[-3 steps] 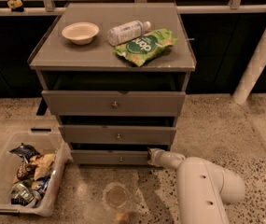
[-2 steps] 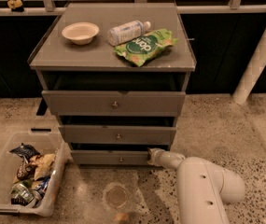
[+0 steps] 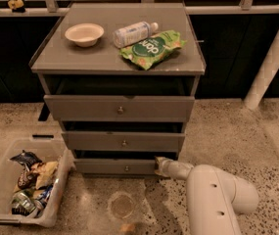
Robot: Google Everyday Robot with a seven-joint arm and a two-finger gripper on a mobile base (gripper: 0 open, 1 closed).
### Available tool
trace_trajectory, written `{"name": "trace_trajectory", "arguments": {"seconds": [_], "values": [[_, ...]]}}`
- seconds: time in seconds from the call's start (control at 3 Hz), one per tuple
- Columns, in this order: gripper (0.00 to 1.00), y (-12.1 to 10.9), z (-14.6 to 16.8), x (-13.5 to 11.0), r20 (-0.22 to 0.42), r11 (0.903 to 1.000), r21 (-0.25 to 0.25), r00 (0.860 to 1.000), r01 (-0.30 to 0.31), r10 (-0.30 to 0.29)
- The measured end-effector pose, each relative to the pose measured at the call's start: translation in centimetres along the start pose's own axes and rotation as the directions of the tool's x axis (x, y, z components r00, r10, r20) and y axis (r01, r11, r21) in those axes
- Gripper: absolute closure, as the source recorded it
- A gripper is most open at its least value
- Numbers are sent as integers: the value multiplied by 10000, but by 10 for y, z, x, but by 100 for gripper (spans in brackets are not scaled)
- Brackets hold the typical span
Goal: Open bottom drawer
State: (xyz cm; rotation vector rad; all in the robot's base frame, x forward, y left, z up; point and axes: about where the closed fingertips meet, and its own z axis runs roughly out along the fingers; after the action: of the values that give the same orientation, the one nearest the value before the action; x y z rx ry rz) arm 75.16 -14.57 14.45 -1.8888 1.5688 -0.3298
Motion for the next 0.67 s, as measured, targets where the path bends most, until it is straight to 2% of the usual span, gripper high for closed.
{"name": "trace_trajectory", "arguments": {"seconds": [0.33,0.67], "values": [[100,-3,-3,-1,0,10000,0,10000,0,0],[100,15,-17,1,12,9988,336,9994,349,-349]]}}
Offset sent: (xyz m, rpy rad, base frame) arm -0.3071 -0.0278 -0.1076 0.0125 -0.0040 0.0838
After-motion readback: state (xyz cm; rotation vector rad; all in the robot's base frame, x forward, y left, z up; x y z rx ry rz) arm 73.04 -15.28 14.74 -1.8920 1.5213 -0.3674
